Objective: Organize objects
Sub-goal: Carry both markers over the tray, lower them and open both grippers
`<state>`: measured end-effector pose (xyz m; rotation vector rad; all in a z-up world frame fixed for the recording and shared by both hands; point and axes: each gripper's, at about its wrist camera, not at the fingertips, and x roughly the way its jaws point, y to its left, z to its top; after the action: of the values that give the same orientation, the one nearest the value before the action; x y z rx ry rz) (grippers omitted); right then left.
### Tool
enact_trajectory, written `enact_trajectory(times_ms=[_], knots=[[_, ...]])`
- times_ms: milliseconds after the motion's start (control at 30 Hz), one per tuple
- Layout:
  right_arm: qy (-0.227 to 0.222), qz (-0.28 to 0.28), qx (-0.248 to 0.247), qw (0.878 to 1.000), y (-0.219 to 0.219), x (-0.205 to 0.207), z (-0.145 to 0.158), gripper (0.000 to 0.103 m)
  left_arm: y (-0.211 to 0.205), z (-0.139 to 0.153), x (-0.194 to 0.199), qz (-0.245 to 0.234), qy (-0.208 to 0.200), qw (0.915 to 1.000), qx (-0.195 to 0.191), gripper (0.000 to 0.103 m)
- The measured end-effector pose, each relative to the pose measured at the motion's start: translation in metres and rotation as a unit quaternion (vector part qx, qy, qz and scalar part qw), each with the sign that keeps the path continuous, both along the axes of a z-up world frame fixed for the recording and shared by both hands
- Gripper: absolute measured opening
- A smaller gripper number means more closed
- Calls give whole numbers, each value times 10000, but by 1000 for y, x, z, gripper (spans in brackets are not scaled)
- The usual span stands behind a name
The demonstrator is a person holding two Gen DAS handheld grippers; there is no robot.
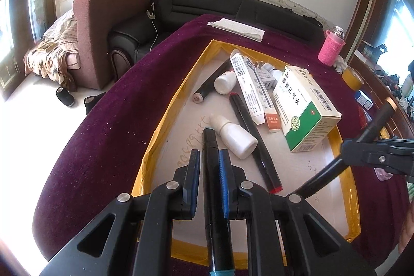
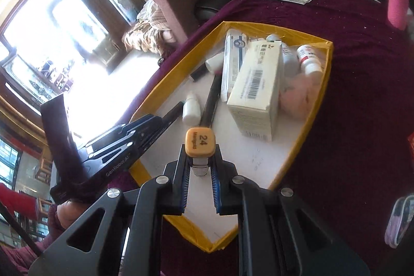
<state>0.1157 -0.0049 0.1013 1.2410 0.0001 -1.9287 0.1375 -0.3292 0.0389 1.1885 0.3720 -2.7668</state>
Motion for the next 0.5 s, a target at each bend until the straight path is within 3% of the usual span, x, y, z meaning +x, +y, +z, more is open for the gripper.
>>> enact_trajectory(times_ms=[167, 233, 433, 500], knots=[[-30, -53, 157, 9999, -22, -17, -4, 13, -7, -2, 2, 117, 76, 9996, 229, 14], [-25, -61, 255, 9997, -32, -25, -9, 13, -10, -3, 0, 197, 54, 9995, 241, 21], [-20, -20, 678, 9977, -52, -29, -25, 13, -12, -2, -14, 346, -38, 9991, 225, 23], [-64, -89, 776, 9969, -54, -31, -32, 13, -14, -1, -18, 380, -6, 9989, 273, 33]])
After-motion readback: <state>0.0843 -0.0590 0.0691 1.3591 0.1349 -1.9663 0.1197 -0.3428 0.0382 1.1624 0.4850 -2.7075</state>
